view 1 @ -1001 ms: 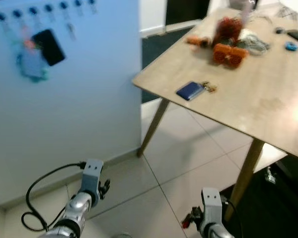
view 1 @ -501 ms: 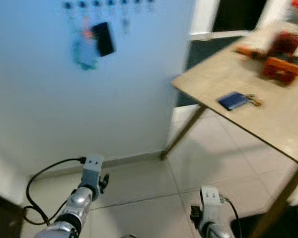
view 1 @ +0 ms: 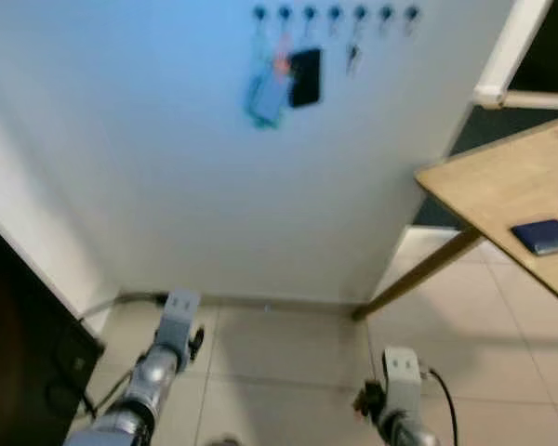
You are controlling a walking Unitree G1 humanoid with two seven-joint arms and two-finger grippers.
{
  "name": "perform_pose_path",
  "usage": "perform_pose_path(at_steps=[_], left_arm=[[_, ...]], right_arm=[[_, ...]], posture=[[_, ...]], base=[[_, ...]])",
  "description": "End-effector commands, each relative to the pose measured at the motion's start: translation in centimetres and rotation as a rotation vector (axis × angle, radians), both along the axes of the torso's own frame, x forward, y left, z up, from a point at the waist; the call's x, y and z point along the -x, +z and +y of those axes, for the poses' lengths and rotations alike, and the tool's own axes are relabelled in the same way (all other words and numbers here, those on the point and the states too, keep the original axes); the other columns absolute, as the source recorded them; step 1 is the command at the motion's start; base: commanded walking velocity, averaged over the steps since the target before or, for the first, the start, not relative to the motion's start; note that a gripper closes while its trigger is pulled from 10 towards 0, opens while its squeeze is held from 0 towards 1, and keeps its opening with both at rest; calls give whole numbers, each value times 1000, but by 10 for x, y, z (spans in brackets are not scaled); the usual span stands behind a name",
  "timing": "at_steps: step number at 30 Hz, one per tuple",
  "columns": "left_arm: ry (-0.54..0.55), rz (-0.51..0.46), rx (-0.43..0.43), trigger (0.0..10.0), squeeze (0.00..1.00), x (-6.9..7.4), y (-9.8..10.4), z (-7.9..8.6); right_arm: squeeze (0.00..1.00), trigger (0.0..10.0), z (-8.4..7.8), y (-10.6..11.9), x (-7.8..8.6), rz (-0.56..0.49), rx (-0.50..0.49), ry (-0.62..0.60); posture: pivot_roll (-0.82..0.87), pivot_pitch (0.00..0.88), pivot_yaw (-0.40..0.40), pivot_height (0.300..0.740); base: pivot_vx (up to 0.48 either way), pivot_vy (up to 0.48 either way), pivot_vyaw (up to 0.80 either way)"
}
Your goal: Hang keys on a hook
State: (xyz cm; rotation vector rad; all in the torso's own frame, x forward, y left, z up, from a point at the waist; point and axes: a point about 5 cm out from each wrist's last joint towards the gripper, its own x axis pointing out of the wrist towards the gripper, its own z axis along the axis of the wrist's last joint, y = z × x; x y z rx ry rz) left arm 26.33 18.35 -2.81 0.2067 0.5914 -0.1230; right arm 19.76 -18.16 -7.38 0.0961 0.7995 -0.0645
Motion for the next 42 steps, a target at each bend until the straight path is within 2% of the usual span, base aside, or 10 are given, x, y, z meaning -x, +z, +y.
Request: perform_pose_path(at_steps=[1,10,14,19,42], left_arm=[[-8,11,12,10000,0,4,-4,-3],[-24,30,43,10000,0,6,-5,-6],[-41,31,54,10000,0,6,-6,-8],[-86,25,86,10000,0,4,-4,-14],[-116,24,104,10000,0,3,-2,-16]], right_arm=[[0,10000,-3,-3,6,17,-3,-22],[0,10000,-6,-3,7,13,-3,-39],[0,10000,-11,-3,9,9,-16,-108],[0,10000,-13,-3,10,11,-11,-109],[0,10000,-11,-5,14,12,-18,-113]], posture=[[51,26,0,740],[48,21,1,740],[47,17,0,740],[40,15,2,740],[36,28,15,740]], base=[[0,0,800],[0,0,800],[0,0,0],[0,0,0],[434,0,0]])
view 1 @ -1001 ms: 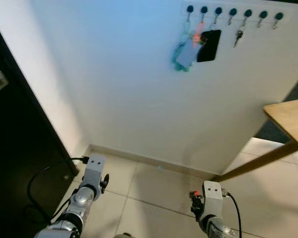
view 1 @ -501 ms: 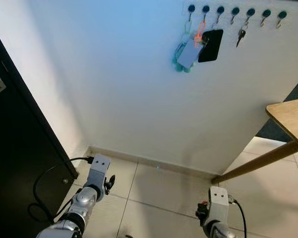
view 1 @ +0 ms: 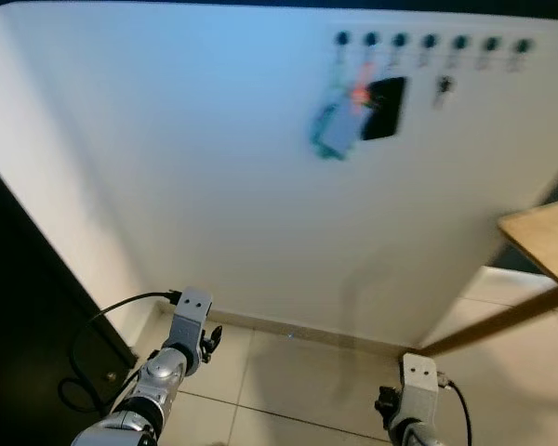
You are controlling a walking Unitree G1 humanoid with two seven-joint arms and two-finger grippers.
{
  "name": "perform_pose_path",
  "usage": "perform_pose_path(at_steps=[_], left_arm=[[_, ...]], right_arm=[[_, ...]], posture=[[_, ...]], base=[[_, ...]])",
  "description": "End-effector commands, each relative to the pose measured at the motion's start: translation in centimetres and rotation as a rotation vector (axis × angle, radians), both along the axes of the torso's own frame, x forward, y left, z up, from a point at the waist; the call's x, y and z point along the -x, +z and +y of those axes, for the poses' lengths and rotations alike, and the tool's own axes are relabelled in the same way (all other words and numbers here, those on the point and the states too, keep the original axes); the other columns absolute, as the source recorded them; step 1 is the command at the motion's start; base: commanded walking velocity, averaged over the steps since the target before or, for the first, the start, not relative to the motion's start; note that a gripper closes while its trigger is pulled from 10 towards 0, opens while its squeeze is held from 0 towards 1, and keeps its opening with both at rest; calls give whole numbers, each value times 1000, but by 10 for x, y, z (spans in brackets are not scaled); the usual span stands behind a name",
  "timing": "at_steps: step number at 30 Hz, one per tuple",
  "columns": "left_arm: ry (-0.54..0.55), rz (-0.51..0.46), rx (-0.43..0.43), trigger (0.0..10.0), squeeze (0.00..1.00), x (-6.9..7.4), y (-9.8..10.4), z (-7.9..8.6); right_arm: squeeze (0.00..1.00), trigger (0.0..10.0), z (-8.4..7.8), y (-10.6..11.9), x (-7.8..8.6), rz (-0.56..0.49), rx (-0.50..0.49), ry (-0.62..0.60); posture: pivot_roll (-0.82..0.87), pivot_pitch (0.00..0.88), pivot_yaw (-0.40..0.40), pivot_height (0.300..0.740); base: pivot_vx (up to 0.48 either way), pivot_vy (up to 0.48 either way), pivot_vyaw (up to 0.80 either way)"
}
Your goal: Hang keys on a hook
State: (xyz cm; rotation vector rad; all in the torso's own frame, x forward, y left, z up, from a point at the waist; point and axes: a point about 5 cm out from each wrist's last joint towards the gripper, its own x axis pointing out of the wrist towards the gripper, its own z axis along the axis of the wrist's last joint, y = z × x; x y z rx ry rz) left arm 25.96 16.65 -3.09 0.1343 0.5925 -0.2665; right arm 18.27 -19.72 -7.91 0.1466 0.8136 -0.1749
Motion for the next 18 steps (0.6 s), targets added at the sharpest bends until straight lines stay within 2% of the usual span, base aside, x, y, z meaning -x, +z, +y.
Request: perform_pose_path(at_steps=[1,5,13,18], left_arm=[[-3,3,-4,10000,0,-1,0,1],[-5,1,-4,10000,0,-1,1,1],[-7,0,-4,10000,0,-1,1,1],[11,-18,-19,10000,0,0,1,4]], right_arm=[[0,10000,5,0,-1,-9,-13,4],[0,10000,5,1,-2,-23,-27,-4],[0,10000,6,1,-2,-32,-30,2],[0,10000,9,0,0,-23,-16,28]], posture=[[36,28,15,740],[37,28,16,740],[35,32,15,740],[37,37,14,740]], base=[[469,0,0],[472,0,0],[471,0,-759],[52,0,0]])
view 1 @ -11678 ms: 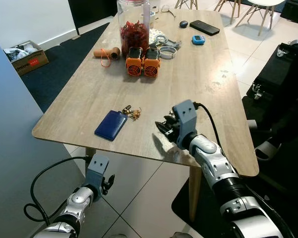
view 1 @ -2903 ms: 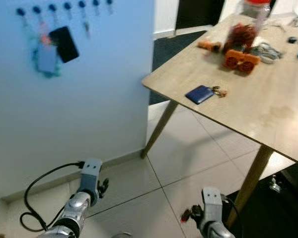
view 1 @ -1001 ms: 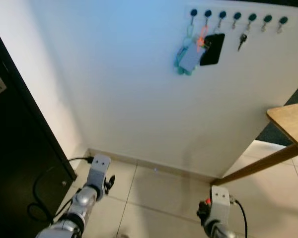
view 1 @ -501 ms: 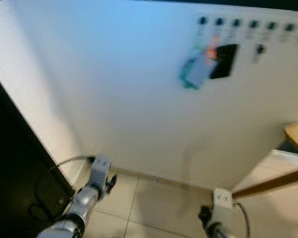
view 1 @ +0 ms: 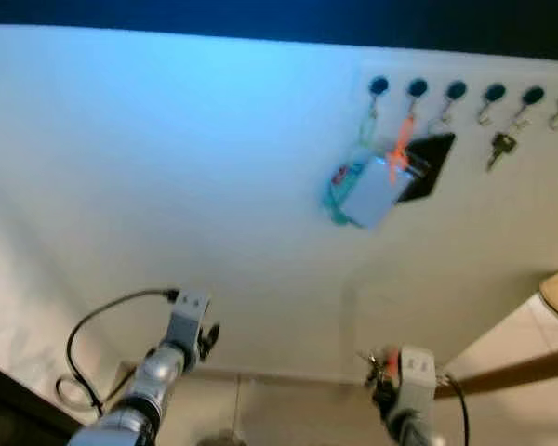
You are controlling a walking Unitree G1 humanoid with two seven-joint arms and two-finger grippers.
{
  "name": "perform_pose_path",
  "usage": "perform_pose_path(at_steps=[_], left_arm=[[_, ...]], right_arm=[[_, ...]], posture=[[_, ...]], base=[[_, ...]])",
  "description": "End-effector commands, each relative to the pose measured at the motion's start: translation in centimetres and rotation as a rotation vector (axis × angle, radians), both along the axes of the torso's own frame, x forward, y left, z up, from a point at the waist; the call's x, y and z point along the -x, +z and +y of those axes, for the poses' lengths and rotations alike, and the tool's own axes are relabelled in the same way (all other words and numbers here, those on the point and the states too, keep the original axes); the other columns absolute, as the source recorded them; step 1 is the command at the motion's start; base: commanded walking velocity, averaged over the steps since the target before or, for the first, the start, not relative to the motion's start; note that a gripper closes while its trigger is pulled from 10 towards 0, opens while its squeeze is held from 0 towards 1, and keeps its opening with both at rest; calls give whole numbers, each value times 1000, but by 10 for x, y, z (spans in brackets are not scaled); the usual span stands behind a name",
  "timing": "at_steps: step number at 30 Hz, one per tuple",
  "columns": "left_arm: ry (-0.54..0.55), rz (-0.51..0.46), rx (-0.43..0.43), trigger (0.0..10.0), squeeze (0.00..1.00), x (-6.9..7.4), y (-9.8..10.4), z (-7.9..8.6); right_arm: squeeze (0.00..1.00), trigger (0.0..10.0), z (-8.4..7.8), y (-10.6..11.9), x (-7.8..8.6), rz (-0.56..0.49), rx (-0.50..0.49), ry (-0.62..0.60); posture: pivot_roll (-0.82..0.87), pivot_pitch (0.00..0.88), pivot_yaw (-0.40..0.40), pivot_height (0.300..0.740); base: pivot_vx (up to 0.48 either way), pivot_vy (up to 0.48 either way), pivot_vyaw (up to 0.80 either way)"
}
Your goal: Hang keys on a hook
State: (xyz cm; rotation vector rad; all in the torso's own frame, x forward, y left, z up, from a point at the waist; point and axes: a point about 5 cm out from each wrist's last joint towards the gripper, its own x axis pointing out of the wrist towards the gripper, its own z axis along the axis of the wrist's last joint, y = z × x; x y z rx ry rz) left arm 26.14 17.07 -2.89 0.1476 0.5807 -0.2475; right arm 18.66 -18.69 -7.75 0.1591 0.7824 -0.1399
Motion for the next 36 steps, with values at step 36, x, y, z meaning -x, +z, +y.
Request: perform_pose_path(at_steps=[36], left_arm=[[-30,14,5,10000,0,7,-4,3]], right_arm=[[0,10000,-1,-5,10,29,6,2]], posture=[[35,37,16,740]], base=[[0,-130,0]])
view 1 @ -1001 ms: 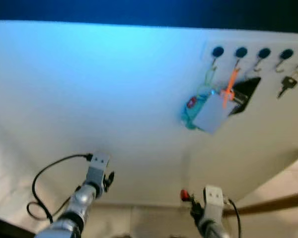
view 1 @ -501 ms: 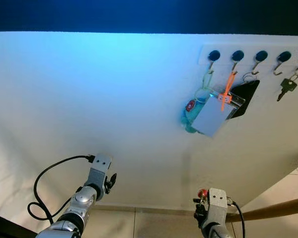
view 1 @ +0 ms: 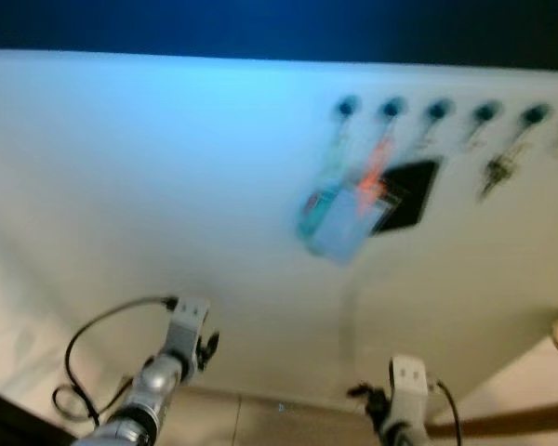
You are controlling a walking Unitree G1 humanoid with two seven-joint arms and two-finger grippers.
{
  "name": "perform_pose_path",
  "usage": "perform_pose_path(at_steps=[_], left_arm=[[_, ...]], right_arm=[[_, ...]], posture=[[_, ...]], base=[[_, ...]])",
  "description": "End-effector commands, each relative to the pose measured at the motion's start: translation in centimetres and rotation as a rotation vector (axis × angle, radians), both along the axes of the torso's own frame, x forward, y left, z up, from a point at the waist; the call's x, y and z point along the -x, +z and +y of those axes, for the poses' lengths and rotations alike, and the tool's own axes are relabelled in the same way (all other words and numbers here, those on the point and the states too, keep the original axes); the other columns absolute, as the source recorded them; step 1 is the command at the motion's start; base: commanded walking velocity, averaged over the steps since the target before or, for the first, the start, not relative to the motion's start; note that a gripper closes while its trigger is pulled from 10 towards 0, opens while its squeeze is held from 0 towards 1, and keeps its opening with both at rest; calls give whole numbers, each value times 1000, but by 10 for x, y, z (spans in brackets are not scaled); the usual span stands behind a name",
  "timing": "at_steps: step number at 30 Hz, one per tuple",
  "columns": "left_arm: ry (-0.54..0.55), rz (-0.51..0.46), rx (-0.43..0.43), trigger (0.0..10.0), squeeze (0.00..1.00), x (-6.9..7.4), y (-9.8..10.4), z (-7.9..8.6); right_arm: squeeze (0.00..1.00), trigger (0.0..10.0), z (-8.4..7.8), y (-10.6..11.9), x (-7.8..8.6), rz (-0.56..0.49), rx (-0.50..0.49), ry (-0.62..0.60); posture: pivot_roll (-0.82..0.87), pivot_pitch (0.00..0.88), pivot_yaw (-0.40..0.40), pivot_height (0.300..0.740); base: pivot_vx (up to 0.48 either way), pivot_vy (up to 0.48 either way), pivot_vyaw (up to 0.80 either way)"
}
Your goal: Hang keys on a hook
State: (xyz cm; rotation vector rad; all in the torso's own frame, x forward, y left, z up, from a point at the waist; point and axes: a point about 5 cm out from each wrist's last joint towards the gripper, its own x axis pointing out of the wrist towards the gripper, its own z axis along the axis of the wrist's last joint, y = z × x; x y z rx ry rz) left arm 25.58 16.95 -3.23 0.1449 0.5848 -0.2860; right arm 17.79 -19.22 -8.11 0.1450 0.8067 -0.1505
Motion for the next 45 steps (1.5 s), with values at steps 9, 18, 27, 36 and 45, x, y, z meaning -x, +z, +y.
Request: perform_pose_path(at_steps=[9,18,27,36,45], left_arm=[[20,28,-1,10000,0,3,-3,5],[23,45,13,10000,0,1,-2,4],[22,44,18,10000,0,-1,-1,2],[20,52,10,10000,0,-2,-1,4],[-19,67,-12,10000,0,-3,0,3]], right_arm=[[0,10000,5,-1,0,1,-7,5],[0,10000,0,0,1,-1,-5,-28],[0,10000,0,0,1,-1,-5,-29],[0,10000,1,0,0,-2,-8,-32],[0,10000,2,-1,1,2,-14,-42]], posture=[[33,28,16,740],[30,23,17,740],[30,31,17,740],[32,33,19,740],[31,38,22,740]], base=[[0,0,0],[-223,0,0],[-419,0,0],[-383,0,0],[0,0,0]])
